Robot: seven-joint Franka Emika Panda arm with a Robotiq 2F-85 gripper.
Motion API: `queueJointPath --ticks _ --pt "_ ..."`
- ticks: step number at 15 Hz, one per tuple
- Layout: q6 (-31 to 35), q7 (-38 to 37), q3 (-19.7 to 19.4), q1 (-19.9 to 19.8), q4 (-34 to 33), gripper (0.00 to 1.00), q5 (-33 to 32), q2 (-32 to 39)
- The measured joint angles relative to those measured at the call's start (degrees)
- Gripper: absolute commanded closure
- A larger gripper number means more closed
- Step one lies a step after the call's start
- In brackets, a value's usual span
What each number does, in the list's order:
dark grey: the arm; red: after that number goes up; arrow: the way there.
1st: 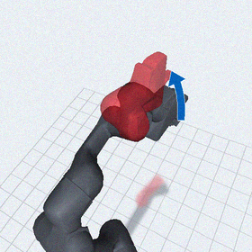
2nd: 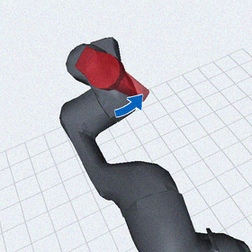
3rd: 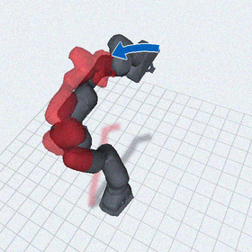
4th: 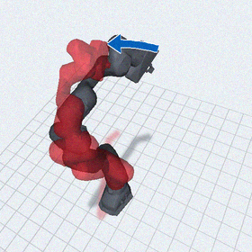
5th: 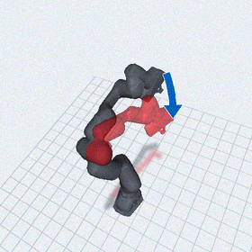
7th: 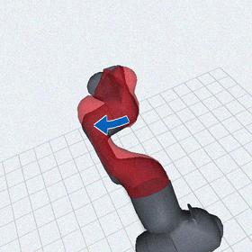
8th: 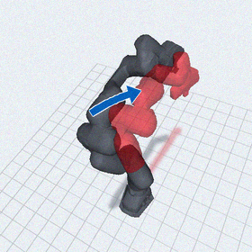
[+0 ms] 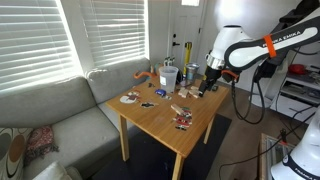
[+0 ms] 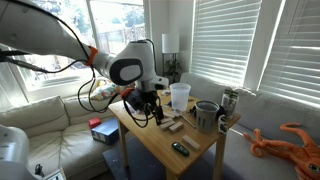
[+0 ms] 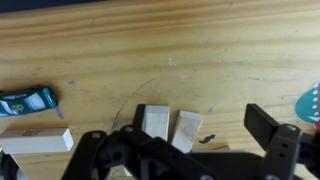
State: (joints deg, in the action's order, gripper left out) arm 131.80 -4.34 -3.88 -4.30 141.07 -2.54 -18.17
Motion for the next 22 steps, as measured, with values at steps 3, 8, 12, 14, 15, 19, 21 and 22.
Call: queueJointPath --ticks 3,8,12,14,15,19,21,22 --pt "1.93 0.2 0.0 0.1 -0.32 0.02 0.41 1.64" --pt "3.6 0.57 0.07 0.85 -1.31 0.0 2.76 4.48" --pt "3.6 0.71 0.16 1.51 -2.68 0.29 5.1 5.81" --pt "3.6 0.72 0.17 1.56 -3.13 0.37 5.5 6.43" --pt "3.6 0.72 0.17 1.56 -3.34 0.43 5.61 6.78" --pt "3.6 0.72 0.15 1.54 -3.95 0.21 5.74 7.42" --pt "3.6 0.72 0.14 1.53 -3.99 0.13 5.74 7.51" --pt "3.6 0.72 0.14 1.5 -3.99 0.1 5.74 7.57"
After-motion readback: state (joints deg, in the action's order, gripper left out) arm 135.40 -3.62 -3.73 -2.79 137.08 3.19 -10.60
